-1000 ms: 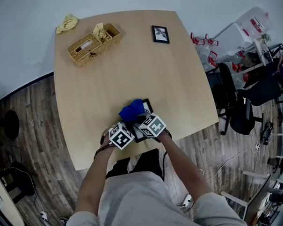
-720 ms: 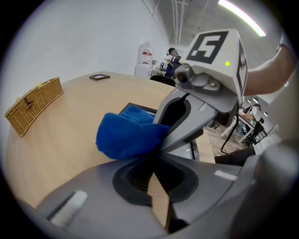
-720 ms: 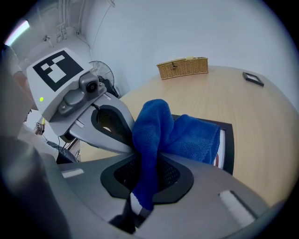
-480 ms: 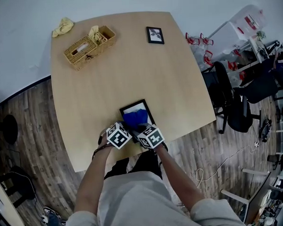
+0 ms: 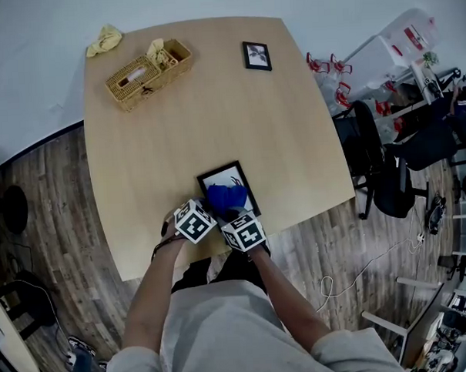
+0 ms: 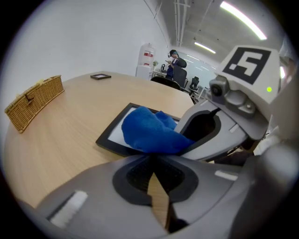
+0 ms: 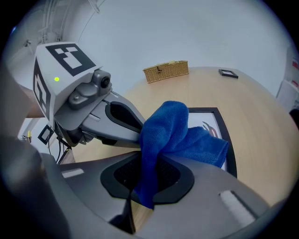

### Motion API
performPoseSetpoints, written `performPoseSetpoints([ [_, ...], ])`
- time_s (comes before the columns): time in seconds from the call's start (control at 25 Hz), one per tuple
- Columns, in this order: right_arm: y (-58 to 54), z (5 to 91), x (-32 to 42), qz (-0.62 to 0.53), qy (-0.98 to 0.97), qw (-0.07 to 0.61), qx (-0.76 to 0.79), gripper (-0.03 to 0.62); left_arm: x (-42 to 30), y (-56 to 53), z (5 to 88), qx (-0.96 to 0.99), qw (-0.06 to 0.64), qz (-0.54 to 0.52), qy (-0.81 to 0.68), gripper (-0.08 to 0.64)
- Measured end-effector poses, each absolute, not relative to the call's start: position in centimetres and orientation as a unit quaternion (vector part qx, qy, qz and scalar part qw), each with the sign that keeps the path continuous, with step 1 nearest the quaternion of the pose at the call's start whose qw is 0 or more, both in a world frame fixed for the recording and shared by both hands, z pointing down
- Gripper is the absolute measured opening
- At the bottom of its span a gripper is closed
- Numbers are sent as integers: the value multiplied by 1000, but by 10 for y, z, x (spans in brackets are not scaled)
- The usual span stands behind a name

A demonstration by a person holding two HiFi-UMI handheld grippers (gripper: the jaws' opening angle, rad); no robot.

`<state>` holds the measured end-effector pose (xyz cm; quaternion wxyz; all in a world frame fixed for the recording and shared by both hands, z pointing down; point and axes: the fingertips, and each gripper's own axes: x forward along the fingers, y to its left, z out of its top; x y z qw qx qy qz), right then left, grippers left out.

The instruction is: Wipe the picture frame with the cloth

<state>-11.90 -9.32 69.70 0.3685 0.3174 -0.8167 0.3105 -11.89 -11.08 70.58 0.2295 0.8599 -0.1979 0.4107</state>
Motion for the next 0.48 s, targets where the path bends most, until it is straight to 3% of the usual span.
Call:
performPoseSetpoints([
  [0.48,-58,709,-111,261,-818,425,287,52,-120,-111,705,860,234,406,-203,52],
])
